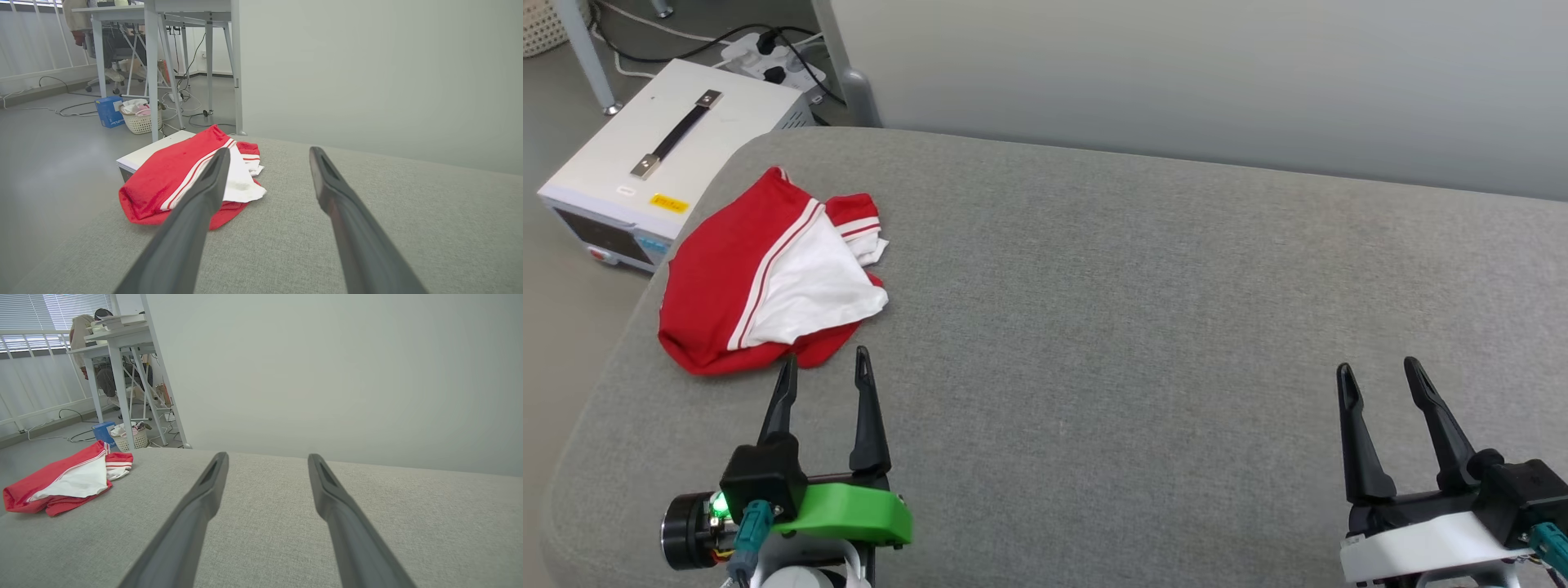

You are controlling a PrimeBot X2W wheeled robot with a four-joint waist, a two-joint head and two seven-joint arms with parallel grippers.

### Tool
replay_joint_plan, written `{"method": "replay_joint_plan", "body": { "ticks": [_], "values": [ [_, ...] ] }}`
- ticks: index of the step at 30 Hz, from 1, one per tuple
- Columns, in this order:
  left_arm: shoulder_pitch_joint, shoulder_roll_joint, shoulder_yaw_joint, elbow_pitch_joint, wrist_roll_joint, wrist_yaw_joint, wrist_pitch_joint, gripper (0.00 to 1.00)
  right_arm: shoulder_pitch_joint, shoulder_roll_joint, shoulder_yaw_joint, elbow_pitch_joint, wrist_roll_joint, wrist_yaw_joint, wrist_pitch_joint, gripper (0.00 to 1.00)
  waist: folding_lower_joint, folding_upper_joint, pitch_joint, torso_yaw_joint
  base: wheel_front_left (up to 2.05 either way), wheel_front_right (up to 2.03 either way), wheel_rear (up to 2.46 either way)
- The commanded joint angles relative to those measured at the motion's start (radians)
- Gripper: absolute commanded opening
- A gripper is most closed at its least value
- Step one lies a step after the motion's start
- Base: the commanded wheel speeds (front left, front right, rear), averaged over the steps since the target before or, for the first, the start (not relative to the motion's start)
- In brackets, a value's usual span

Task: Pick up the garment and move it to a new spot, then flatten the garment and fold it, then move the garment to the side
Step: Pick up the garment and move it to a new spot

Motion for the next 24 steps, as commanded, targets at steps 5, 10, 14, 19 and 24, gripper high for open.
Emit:
{"method": "replay_joint_plan", "body": {
  "ticks": [5,10,14,19,24],
  "values": [
    [-0.021,-0.003,0.021,-0.001,-0.018,0.008,-0.006,1.00,-0.009,-0.001,0.007,-0.008,-0.011,-0.001,-0.009,1.00,0.0000,0.0000,0.024,0.099,0.00,0.00,0.00],
    [-0.022,-0.003,0.036,-0.001,-0.027,0.010,-0.006,1.00,-0.015,-0.001,0.011,-0.009,-0.019,-0.001,-0.009,1.00,0.0000,0.0000,0.034,0.159,0.00,0.00,0.00],
    [-0.020,-0.003,0.047,0.003,-0.035,0.010,-0.006,1.00,-0.019,-0.001,0.014,-0.010,-0.023,-0.001,-0.009,1.00,0.0000,0.0000,0.035,0.204,0.00,0.00,0.00],
    [-0.013,-0.003,0.054,0.004,-0.044,0.011,-0.006,1.00,-0.023,-0.001,0.019,-0.009,-0.027,-0.001,-0.009,1.00,0.0000,0.0000,0.037,0.251,0.00,0.00,0.00],
    [-0.006,-0.003,0.059,0.007,-0.050,0.009,-0.006,1.00,-0.025,-0.001,0.024,-0.007,-0.027,-0.001,-0.009,1.00,0.0000,0.0000,0.037,0.273,0.00,0.00,0.00]
  ]
}}
